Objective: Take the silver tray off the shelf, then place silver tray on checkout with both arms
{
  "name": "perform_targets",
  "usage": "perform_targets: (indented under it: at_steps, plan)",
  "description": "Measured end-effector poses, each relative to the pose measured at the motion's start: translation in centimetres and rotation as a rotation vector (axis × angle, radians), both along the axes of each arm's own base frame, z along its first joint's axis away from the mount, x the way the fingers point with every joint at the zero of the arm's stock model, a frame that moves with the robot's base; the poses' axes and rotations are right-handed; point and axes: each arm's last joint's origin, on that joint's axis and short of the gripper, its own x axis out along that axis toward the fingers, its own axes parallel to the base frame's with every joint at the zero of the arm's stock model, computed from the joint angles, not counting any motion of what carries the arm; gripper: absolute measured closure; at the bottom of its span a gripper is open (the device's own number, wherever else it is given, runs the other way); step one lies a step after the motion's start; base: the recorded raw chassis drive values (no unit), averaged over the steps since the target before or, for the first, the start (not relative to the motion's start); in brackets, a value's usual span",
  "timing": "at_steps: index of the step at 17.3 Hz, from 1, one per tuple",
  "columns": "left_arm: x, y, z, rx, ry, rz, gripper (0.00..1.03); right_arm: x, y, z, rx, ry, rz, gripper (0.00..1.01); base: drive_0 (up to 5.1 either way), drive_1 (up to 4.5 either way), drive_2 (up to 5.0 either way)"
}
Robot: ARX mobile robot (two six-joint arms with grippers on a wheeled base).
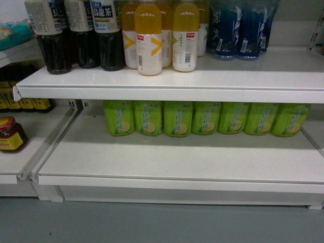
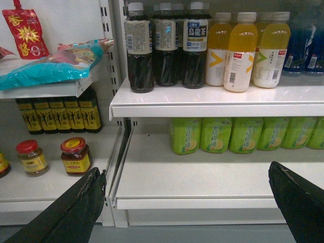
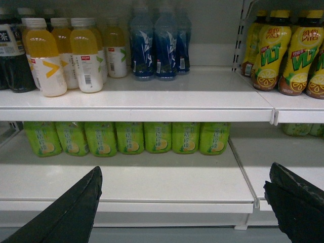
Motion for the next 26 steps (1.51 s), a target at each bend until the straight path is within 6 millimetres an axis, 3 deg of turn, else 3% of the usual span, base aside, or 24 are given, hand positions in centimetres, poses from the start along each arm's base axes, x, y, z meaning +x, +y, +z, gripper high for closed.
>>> perform_targets:
  at_steps: [26]
  plan:
    - [0.00, 0.00, 0.01, 0.000, 0.000, -0.002, 0.05, 0.00, 0.00, 0.00, 0.000, 0.000, -0.001, 0.03, 0.0, 0.00, 0.0]
